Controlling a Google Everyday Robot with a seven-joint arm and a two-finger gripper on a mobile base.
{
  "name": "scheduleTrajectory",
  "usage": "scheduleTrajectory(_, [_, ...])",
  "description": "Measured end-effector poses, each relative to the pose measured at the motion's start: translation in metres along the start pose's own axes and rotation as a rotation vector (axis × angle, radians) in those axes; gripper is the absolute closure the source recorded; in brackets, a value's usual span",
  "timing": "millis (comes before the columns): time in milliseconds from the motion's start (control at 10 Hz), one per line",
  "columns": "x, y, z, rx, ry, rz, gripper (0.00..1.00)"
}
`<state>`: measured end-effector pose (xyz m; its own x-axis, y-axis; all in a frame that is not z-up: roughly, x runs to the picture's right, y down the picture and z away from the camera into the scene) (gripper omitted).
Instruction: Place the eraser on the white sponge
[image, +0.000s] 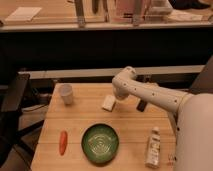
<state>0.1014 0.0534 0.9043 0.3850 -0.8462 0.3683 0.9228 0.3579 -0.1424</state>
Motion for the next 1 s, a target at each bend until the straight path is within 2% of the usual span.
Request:
scheduleTrajectory(200, [0.017, 0.01, -0.007, -0.027, 0.028, 0.016, 0.4])
scheduleTrajectory(400, [0.031, 0.027, -0.011, -0.062, 0.047, 0.037, 0.24])
scheduleTrajectory(500, [0.04, 0.043, -0.012, -0.1, 0.059, 0.057, 0.2])
scheduleTrajectory(700, [0.05, 0.065, -0.014, -0.147, 0.07, 0.094, 0.2])
scheduleTrajectory(800, [0.055, 0.083, -0.015, -0.178, 0.078, 0.131, 0.2])
scheduleTrajectory(1000, [0.061, 0.111, -0.018, -0.218, 0.092, 0.196, 0.2])
